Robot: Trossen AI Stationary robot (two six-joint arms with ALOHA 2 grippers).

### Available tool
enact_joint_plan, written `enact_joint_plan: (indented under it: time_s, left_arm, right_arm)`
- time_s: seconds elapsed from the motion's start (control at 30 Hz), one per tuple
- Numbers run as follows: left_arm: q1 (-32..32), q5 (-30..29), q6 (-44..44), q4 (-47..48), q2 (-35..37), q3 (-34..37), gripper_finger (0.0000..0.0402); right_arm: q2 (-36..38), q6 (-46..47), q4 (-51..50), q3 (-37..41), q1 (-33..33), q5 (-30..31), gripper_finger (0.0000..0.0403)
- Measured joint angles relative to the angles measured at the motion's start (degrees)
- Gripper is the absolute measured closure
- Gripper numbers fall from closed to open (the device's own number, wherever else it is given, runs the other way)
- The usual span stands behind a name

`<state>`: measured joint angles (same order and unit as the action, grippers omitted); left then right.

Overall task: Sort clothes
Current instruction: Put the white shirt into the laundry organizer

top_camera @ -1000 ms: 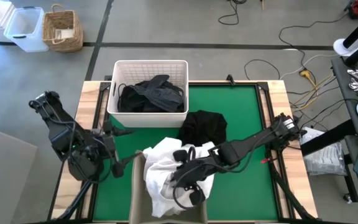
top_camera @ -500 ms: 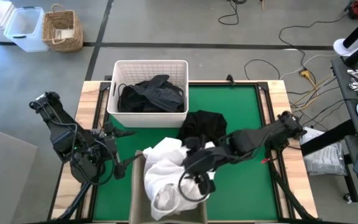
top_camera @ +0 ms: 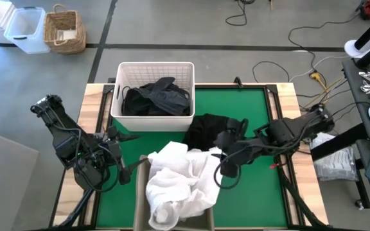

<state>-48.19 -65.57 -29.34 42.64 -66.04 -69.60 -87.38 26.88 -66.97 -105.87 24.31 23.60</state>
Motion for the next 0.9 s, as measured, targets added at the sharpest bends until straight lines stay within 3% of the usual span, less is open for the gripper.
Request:
enact_joint_plan:
  time_s: [0.3,0.43,0.9]
  left_arm:
    - [0.0,0.0,0.1,0.2,0.1,0.0,0.0035]
    - [0.0,0.0,0.1,0.3,0.1,0.0,0.0035]
    - [0.0,-1.5,0.1,0.3,0.1,0.0,0.0035]
  right_arm:
    - [10.0,5.3,7.2,20.1,3.6,0.6,0.0197]
    - [12.0,5.3,9.5,26.8,7.7,3.9,0.0197]
    - [7.2,17.2,1.7,33.7,14.2,8.9,0.0197]
